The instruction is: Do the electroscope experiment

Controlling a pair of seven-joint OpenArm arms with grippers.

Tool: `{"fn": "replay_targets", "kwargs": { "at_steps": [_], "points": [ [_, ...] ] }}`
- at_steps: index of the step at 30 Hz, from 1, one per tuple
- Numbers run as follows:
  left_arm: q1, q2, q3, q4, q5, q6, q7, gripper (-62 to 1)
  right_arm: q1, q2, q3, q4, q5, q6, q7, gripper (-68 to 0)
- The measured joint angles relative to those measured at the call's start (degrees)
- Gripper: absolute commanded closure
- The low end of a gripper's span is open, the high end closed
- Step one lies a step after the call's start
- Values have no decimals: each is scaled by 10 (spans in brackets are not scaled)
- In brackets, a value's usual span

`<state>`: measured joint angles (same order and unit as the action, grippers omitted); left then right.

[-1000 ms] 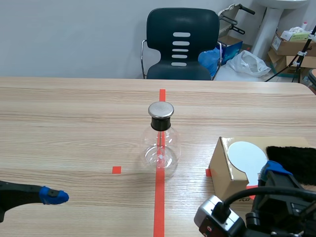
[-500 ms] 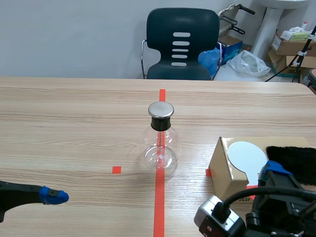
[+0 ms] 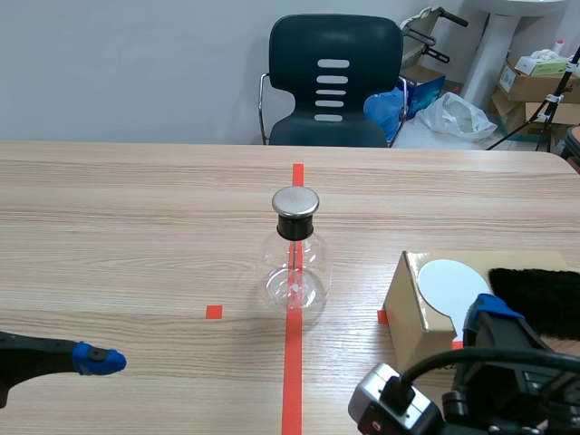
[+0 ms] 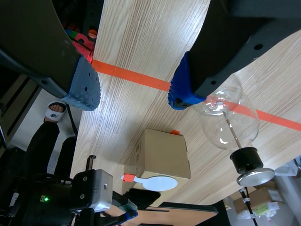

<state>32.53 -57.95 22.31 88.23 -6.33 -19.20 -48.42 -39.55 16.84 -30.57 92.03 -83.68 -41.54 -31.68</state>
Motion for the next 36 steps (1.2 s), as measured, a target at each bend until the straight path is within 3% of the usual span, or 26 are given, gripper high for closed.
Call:
{"fn": "replay_targets", "kwargs": {
  "at_steps": [4, 14, 18, 23, 32, 36],
  "points": [
    [0, 0, 0, 0, 0, 0, 0, -347, 0, 0, 0, 0, 0, 0, 23, -10],
    [0, 0, 0, 0, 0, 0, 0, -347, 0, 0, 0, 0, 0, 0, 174, -11],
    [0, 0, 0, 0, 0, 0, 0, -347, 0, -4, 0, -14, 0, 0, 195, -11],
    [0, 0, 0, 0, 0, 0, 0, -347, 0, -16, -3, -44, 0, 0, 188, -11],
    [0, 0, 0, 0, 0, -5, 0, -347, 0, -19, -58, -68, 0, 0, 118, -11],
    [0, 0, 0, 0, 0, -6, 0, -347, 0, -19, -62, -91, 0, 0, 110, -20]
  ]
}}
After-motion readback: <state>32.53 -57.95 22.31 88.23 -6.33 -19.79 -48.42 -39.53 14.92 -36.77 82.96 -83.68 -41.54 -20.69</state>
